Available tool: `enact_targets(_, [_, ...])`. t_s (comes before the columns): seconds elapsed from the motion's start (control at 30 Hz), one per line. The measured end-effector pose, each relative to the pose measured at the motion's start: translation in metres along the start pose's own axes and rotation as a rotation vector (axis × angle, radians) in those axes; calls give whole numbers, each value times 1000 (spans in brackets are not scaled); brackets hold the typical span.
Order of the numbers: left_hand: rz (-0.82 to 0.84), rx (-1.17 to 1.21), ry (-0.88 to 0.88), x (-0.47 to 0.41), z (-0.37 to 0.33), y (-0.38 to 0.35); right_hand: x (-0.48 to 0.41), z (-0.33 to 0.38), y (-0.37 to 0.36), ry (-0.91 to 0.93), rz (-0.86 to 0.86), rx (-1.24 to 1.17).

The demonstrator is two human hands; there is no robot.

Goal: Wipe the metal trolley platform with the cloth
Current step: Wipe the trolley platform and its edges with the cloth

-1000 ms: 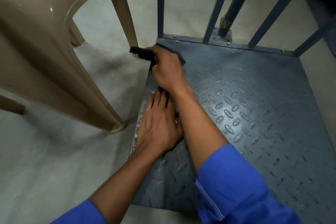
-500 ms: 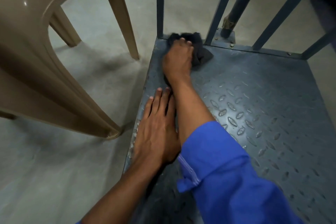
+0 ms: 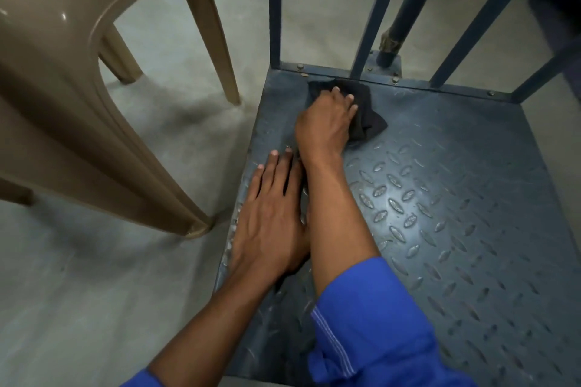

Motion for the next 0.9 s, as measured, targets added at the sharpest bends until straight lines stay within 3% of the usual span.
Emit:
enact_targets(0.37, [5, 61, 50, 0, 1, 3, -30, 18, 0, 113, 194, 236])
enact_targets(0.6, [-8, 57, 38, 1, -1, 6, 16, 31, -5, 381, 66, 216])
enact_targets(0.9, [-8, 36, 69, 0, 0, 4, 10, -20, -16, 70, 148, 239])
Point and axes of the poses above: each hand's wrist, its own x-axis away from the middle knuckle, its own y-axis out of the back of the hand, z = x × y, the point moved 8 cm from there along -x, towards the middle knuckle, and after that the axes turned 15 degrees about y, right-handed, at the moved point
